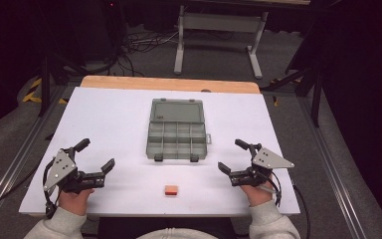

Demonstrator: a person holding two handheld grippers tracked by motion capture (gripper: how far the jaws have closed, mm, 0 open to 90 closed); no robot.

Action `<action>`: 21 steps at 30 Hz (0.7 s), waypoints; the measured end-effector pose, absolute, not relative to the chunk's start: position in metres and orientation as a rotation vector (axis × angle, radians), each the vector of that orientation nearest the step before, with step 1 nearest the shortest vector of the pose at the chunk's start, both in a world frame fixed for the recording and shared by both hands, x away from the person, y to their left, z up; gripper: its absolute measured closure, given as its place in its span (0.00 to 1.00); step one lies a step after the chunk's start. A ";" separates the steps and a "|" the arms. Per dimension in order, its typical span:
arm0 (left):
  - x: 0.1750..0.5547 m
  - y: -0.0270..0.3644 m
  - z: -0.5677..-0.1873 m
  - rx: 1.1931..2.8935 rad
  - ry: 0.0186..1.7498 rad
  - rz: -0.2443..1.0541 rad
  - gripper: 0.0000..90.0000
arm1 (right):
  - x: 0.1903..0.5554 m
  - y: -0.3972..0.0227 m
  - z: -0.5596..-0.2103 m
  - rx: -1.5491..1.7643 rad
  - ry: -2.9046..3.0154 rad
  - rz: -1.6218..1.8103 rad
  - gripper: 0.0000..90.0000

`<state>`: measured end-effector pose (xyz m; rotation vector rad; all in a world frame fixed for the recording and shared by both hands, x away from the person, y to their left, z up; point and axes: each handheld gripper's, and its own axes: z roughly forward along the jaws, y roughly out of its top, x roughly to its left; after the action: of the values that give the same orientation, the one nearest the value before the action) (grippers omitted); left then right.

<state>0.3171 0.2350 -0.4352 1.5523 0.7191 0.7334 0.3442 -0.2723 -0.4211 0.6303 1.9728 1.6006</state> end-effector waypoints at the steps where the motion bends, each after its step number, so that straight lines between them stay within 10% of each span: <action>1: 0.317 0.235 -0.435 1.554 0.717 0.735 0.01 | 0.344 -0.272 -0.421 0.630 1.972 1.600 0.04; 21: 0.317 0.235 -0.435 1.556 0.710 0.734 0.01 | 0.344 -0.269 -0.421 0.619 1.993 1.605 0.05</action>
<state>0.3170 0.2350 -0.4345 1.5561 0.7100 0.7338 0.3437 -0.2690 -0.4206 0.6194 1.9930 1.6053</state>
